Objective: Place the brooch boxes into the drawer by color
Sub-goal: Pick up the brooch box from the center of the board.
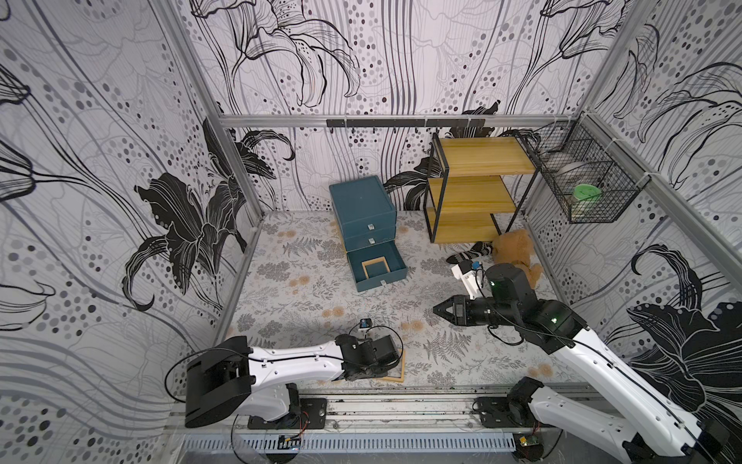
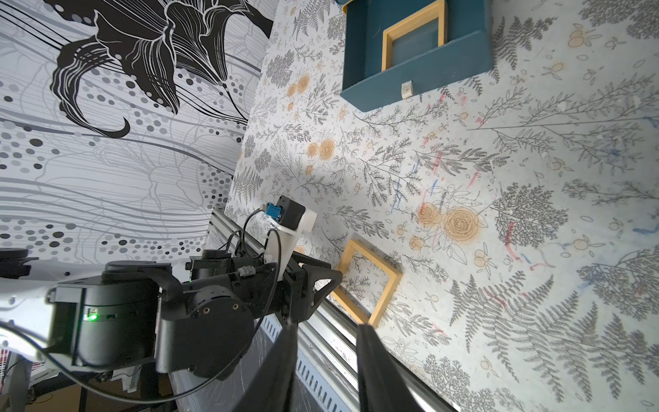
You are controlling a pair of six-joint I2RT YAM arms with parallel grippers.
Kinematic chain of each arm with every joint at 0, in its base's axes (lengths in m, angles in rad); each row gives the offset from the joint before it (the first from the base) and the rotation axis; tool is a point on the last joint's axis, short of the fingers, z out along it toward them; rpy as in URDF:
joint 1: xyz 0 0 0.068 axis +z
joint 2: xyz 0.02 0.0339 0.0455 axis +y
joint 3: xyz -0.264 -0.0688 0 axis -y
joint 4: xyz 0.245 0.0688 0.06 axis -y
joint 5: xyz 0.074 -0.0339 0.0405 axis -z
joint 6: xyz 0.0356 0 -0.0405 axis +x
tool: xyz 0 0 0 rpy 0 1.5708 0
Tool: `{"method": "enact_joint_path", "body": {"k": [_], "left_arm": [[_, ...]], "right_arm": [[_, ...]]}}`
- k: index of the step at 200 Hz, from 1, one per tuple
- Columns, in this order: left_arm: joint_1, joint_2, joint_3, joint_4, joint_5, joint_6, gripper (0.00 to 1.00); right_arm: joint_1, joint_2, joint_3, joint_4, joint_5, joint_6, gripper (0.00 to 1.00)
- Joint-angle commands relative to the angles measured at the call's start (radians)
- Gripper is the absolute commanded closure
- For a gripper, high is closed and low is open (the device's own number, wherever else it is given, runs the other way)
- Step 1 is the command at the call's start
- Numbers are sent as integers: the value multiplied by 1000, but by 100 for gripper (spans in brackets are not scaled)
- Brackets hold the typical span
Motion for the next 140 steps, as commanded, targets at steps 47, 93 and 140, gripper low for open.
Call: {"method": "enact_joint_path", "body": {"k": [47, 93, 140], "left_arm": [[-4, 34, -9, 19, -3, 22, 72], [-4, 55, -5, 30, -3, 31, 77], [-6, 74, 13, 22, -12, 39, 83]], "right_arm": [[6, 7, -21, 26, -14, 13, 67], [6, 6, -26, 28, -14, 17, 67], [6, 13, -25, 32, -15, 15, 67]]}}
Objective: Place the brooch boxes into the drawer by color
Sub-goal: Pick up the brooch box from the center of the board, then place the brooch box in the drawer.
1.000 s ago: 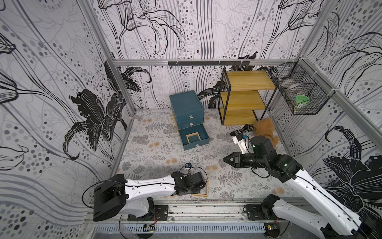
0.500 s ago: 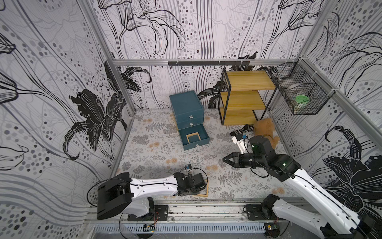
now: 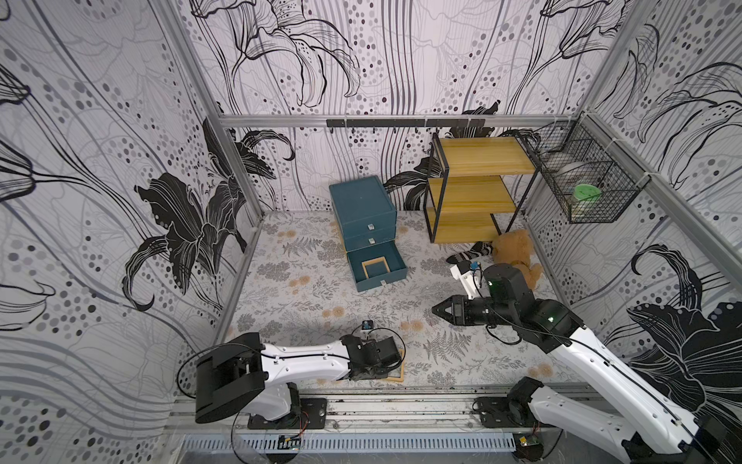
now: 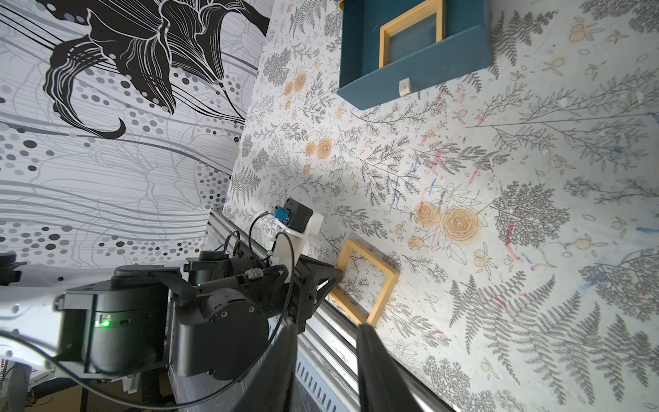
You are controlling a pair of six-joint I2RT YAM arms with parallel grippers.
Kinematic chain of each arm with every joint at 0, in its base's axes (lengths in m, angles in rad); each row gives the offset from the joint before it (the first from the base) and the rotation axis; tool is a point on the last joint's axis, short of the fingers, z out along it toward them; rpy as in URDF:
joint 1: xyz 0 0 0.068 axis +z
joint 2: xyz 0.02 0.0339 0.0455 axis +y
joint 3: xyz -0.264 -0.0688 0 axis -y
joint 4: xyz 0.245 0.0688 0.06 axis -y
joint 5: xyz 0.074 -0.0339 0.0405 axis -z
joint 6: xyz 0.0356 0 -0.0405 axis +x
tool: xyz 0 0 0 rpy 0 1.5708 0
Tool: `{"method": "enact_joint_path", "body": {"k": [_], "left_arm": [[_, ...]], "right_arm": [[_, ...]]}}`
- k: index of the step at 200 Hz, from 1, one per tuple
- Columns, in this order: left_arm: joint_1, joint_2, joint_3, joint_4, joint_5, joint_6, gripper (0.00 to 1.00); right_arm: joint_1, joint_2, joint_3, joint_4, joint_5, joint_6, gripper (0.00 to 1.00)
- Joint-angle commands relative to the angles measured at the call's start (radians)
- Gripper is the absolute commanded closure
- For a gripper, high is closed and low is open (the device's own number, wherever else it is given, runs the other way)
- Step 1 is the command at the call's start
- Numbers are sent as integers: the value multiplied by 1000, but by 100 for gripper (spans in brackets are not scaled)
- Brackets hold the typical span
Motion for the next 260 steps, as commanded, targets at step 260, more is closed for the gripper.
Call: {"method": "enact_joint_path", "body": {"k": [260], "left_arm": [[503, 374, 864, -426, -142, 276, 100]], "right_arm": [[6, 64, 83, 53, 125, 21, 68]]}}
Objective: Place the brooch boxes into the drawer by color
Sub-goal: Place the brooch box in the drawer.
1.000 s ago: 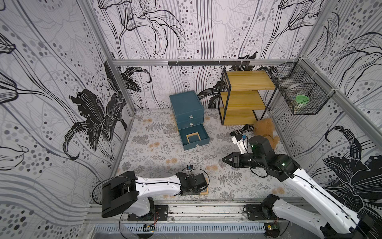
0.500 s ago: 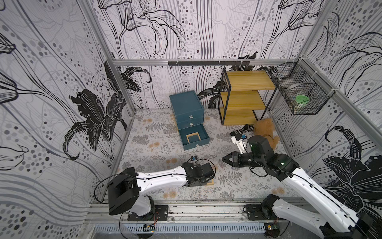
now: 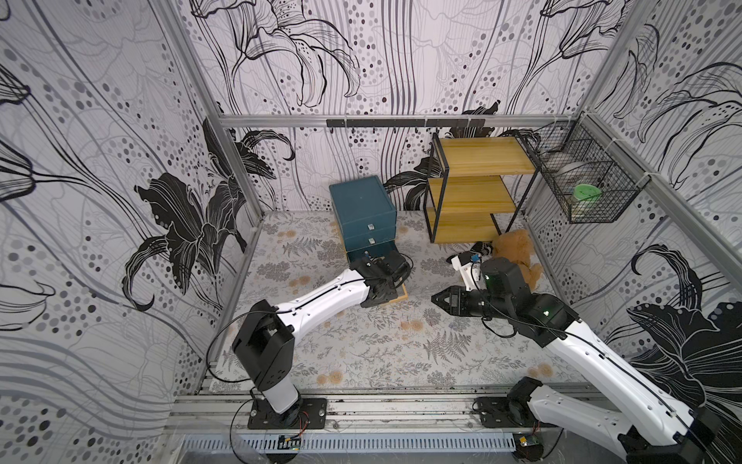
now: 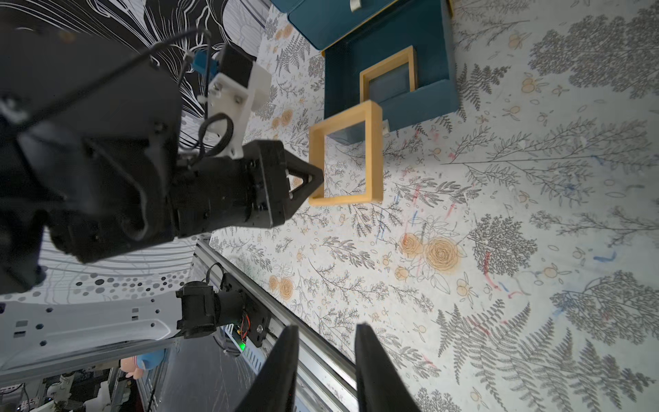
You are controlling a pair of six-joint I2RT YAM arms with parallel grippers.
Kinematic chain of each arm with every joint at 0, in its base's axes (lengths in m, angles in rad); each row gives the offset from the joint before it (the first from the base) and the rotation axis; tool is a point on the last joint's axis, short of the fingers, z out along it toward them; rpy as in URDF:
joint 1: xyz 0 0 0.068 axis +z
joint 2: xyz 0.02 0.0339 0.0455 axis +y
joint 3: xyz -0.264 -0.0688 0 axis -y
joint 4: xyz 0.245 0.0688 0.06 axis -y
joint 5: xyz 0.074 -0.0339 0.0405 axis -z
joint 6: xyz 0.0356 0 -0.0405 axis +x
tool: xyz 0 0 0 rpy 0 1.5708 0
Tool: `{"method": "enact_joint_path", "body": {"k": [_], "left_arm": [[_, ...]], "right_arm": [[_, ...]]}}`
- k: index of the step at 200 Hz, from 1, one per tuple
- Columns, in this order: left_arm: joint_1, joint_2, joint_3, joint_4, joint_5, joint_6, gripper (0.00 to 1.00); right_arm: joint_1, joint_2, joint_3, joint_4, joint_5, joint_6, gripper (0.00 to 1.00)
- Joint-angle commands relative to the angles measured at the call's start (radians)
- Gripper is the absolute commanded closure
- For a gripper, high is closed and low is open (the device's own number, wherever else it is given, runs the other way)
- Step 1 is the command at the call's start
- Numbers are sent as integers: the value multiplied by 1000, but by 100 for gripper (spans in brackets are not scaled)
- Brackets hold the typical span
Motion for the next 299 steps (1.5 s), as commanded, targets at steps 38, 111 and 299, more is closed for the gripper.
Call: {"method": "enact_joint_path", "body": {"k": [38, 111, 299], "left_arm": [[129, 154, 212, -44, -77, 128, 100], [200, 310, 384, -24, -104, 151, 100], [222, 389, 304, 52, -83, 161, 100]], "right_arm": [[6, 16, 39, 16, 29, 10, 68], [6, 20, 48, 48, 59, 19, 68], [6, -4, 60, 78, 136, 30, 68]]}}
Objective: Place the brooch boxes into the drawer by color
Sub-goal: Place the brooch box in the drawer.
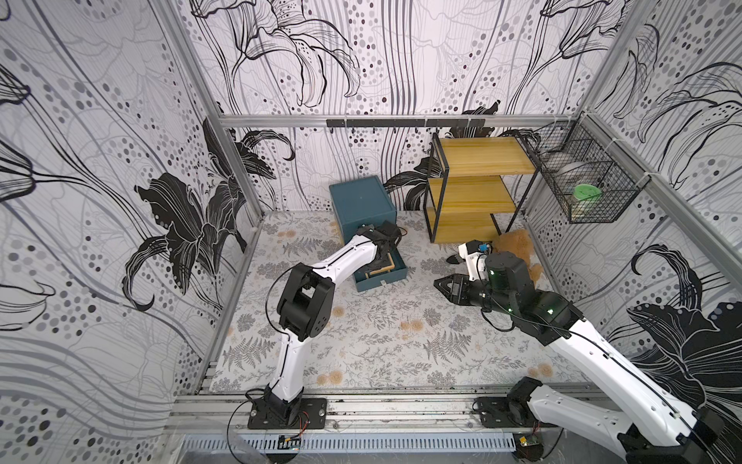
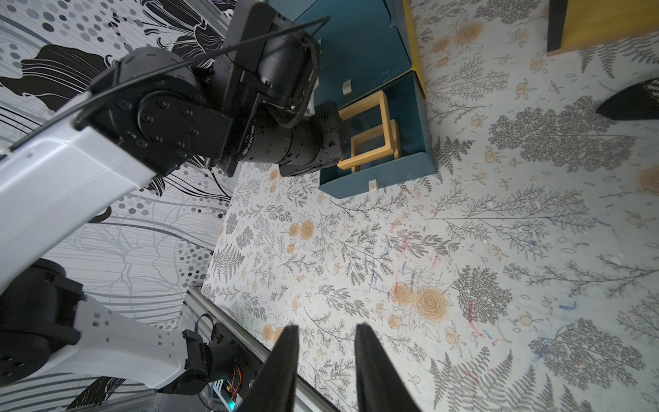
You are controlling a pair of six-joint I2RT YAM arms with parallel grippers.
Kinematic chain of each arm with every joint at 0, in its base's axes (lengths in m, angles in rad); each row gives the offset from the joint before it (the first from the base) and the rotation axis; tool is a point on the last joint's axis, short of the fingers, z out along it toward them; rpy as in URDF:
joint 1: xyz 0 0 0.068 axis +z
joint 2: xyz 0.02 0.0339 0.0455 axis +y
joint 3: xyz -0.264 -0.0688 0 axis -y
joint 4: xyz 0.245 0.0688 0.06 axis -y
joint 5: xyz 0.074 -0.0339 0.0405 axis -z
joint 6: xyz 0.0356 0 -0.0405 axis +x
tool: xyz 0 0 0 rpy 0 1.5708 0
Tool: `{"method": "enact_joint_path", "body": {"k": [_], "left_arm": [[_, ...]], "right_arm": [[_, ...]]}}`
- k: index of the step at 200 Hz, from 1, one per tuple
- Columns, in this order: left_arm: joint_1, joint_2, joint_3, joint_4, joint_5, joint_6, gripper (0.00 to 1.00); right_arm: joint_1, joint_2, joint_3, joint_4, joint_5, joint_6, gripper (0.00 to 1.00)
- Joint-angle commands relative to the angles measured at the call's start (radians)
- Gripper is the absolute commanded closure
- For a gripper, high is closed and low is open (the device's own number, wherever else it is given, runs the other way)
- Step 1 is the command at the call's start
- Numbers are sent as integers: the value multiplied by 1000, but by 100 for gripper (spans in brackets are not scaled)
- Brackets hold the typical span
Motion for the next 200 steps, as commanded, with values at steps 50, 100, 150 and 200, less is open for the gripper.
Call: {"method": "enact_joint_path", "body": {"k": [50, 100, 150, 200], "left_arm": [[15, 30, -34, 57, 11, -6, 100], [25, 42, -42, 64, 30, 1, 100], [30, 53, -40, 62, 38, 0, 100], [30, 48, -48, 62, 32, 2, 92]], "right_arm": [[6, 4, 19, 14, 5, 21, 68], [6, -1, 13, 8, 7, 28, 68], [6, 8, 11, 13, 2, 28, 68], [6, 21, 8, 16, -5, 31, 68]]}}
